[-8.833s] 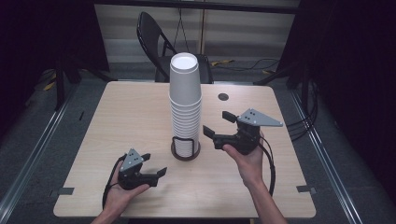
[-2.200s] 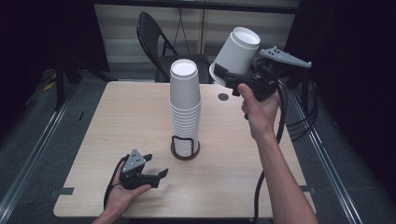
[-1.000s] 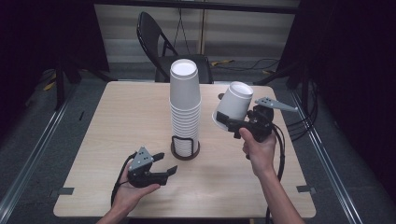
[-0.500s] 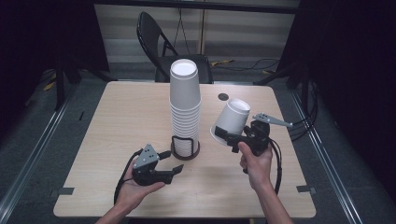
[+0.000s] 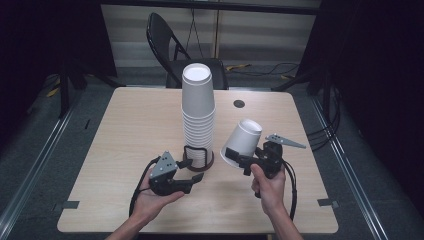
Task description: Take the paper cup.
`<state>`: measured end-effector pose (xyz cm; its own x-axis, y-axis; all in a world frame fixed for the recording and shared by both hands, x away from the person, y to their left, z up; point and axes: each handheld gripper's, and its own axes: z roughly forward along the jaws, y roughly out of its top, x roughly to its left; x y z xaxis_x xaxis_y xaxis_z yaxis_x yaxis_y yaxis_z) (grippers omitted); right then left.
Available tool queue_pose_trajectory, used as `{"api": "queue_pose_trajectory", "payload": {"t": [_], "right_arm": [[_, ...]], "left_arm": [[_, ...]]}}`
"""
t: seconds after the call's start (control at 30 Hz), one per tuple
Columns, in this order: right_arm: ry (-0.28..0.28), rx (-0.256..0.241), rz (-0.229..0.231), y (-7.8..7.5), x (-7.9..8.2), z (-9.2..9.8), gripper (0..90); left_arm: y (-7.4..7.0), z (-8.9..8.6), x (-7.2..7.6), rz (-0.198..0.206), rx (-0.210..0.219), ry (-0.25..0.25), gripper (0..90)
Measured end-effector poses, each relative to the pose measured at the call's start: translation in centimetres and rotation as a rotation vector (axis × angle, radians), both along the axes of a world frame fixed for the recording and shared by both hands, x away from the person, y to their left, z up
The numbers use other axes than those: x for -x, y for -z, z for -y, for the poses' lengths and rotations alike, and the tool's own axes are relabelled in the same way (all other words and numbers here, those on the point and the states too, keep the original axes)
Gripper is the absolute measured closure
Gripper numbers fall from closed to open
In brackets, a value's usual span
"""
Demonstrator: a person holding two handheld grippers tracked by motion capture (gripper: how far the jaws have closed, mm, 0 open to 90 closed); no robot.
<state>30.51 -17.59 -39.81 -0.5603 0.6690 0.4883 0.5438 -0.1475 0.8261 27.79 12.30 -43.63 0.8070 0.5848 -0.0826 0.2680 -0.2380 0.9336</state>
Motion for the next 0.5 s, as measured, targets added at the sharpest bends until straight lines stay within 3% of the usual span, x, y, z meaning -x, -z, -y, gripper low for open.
{"api": "queue_pose_trajectory", "payload": {"t": [0.5], "right_arm": [[-0.003,-0.073,-0.061,2.4,1.0,-0.7,14.9]], "left_arm": [[0.7,1.2,0.5,0.031,0.026,-0.007,41.8]]}}
